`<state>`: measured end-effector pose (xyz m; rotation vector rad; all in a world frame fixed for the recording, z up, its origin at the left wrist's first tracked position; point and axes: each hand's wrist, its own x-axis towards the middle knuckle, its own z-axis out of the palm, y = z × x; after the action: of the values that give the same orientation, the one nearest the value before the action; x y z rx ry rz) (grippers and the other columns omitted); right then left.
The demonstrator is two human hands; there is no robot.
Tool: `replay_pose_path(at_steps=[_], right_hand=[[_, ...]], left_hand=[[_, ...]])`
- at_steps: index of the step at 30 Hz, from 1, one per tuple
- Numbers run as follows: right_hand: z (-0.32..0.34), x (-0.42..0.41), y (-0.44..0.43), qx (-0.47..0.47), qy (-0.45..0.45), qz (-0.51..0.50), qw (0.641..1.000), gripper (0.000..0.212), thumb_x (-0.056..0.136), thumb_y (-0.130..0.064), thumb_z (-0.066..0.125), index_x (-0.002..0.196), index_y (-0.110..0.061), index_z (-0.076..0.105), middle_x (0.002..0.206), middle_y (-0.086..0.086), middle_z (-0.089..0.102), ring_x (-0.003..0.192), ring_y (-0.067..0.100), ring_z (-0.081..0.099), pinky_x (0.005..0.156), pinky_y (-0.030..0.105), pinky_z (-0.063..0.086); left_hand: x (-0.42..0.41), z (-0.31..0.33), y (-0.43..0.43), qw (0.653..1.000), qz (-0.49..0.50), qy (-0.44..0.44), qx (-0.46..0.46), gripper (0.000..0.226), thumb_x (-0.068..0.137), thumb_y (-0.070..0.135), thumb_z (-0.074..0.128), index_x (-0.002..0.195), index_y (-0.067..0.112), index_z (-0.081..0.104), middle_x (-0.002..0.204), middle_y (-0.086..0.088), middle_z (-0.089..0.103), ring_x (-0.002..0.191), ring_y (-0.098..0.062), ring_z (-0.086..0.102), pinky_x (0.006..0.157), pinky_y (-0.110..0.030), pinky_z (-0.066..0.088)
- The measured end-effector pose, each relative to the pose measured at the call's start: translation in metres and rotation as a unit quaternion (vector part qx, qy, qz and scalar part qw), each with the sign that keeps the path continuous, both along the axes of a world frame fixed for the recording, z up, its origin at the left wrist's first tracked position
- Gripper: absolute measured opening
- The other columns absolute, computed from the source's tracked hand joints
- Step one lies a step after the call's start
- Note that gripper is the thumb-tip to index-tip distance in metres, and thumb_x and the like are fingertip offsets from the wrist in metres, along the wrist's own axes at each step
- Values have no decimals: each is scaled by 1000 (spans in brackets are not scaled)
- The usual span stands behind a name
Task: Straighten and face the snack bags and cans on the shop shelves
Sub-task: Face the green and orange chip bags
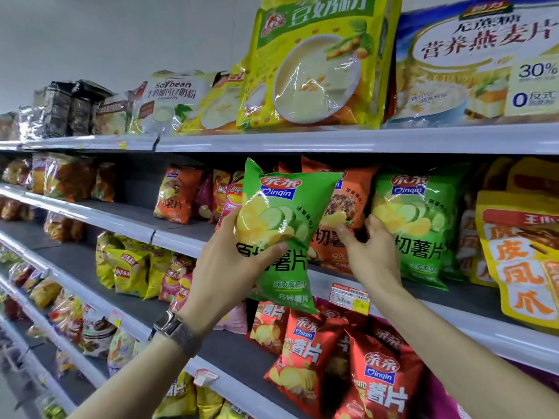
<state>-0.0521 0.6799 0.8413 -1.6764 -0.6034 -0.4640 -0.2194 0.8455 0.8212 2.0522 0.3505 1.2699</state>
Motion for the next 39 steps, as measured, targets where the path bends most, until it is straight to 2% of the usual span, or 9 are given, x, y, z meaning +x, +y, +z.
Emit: replay_pose_path(at_steps=[2, 5, 11, 15, 20, 24, 31, 36, 39], right_hand=[[-1, -20, -17, 44, 11, 67, 997, 58, 100, -41, 67, 153, -23, 49, 145, -16, 58, 132, 3, 54, 111, 26, 40], [-11, -44, -40, 13, 41, 177, 983, 32, 96, -60, 64, 125, -46, 65, 125, -29, 68, 118, -9, 61, 106, 25, 43], [-17, -33, -81, -80, 48, 185, 978, 103, 58, -98, 65, 145, -46, 49, 148, -19, 53, 139, 7, 50, 117, 43, 41], [9, -13, -118, -61, 46, 165, 983, 87, 69, -70, 81, 143, -38, 48, 135, -26, 56, 130, 3, 52, 106, 24, 42], [38, 15, -149, -62, 61, 120, 989, 69, 65, -59, 86, 124, -29, 63, 117, -12, 76, 110, 11, 71, 104, 38, 53], [51, 26, -154, -49, 5, 70, 996, 54, 82, -33, 88, 124, -30, 54, 111, -20, 67, 99, -1, 65, 76, 17, 51], [23, 36, -160, -96, -76, 8, 992, 72, 80, -40, 89, 139, -34, 49, 128, -11, 62, 116, 11, 60, 92, 31, 45], [11, 35, -164, -130, -80, -6, 988, 87, 81, -49, 85, 153, -29, 40, 141, -9, 57, 127, 12, 52, 103, 33, 42], [16, 34, -164, -131, -80, -31, 988, 95, 81, -51, 84, 157, -26, 34, 149, -3, 54, 137, 20, 51, 113, 43, 43]], left_hand=[[3, 2, -9, 1000, -18, -14, 4, 78, 72, 72, 79, 139, 52, 44, 120, 23, 67, 107, -5, 65, 83, -29, 54], [14, 3, -26, 998, -61, -18, 13, 82, 70, 82, 72, 140, 51, 45, 123, 20, 66, 111, -6, 64, 93, -39, 56], [47, 11, -72, 989, -134, 43, 37, 91, 71, 99, 50, 145, 48, 44, 131, 14, 65, 122, -17, 63, 102, -49, 52], [61, 33, -92, 971, -230, 63, 21, 56, 93, 80, 46, 145, 56, 45, 127, 13, 70, 111, -18, 70, 103, -49, 54], [100, 52, -112, 951, -291, 94, -37, 74, 83, 65, 65, 151, 53, 38, 123, 3, 75, 98, -33, 77, 93, -57, 59], [122, 61, -121, 941, -326, 81, -38, 75, 91, 45, 68, 157, 49, 33, 132, 3, 71, 93, -36, 79, 89, -60, 61], [123, 36, -122, 949, -311, 45, -30, 69, 101, 22, 68, 159, 42, 35, 132, 3, 68, 105, -12, 74, 85, -35, 64], [115, 19, -134, 939, -331, 68, -63, 72, 107, 18, 60, 164, 42, 23, 138, -3, 66, 97, -31, 79, 87, -49, 63], [111, 28, -142, 936, -336, 77, -75, 70, 108, 14, 56, 164, 39, 22, 139, -2, 63, 94, -22, 79, 81, -34, 64]])
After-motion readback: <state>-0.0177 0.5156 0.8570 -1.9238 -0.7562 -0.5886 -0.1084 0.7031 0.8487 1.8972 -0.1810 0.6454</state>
